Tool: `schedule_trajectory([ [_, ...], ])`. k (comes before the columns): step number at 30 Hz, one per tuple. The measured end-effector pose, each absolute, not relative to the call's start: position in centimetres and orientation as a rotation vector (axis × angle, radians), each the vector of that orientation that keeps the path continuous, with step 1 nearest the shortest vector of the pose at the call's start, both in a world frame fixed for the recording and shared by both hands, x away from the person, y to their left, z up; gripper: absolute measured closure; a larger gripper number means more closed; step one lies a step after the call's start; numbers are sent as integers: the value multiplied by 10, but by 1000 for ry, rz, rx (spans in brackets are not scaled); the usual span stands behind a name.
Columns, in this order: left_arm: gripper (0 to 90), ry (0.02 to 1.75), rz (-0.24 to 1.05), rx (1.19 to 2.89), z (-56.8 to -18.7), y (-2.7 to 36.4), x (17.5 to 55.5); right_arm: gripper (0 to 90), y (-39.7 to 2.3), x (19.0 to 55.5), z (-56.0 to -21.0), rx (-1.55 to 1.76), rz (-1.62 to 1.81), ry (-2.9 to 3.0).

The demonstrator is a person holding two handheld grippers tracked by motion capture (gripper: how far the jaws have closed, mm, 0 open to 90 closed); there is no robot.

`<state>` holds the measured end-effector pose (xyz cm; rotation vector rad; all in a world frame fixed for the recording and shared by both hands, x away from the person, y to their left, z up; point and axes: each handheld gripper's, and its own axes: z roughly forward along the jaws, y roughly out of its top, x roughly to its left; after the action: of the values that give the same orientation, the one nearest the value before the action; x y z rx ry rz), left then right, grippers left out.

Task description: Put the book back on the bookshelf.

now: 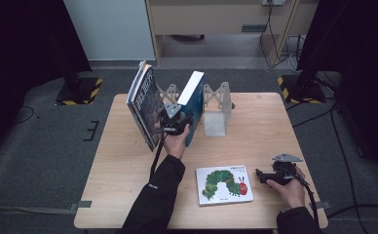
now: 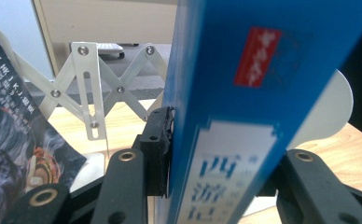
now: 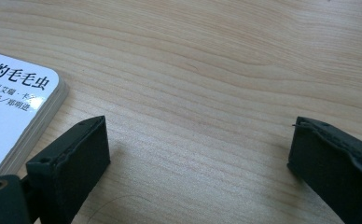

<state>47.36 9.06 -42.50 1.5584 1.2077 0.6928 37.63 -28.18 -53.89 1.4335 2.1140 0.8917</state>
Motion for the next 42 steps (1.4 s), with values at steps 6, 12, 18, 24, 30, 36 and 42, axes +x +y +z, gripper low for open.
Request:
schedule_trajectory([
  [6, 572, 1220, 710, 1573, -421, 81, 483, 52, -281, 376, -539, 1436, 893, 2115],
  [12, 573, 1205, 731, 1572, -423, 81, 484, 52, -281, 376, -539, 1435, 893, 2115],
  [18, 565, 1155, 749, 1592, -429, 87, 465, 51, -281, 376, -539, 1436, 894, 2115],
  [24, 570, 1156, 739, 1615, -434, 90, 459, 51, -281, 376, -539, 1434, 892, 2119],
  [30, 584, 1199, 731, 1606, -431, 84, 462, 51, -281, 376, -539, 1432, 892, 2120],
  [36, 583, 1219, 722, 1609, -429, 74, 469, 52, -281, 376, -539, 1429, 895, 2124],
  [42, 579, 1223, 705, 1613, -428, 63, 473, 51, -281, 376, -539, 1429, 894, 2124],
])
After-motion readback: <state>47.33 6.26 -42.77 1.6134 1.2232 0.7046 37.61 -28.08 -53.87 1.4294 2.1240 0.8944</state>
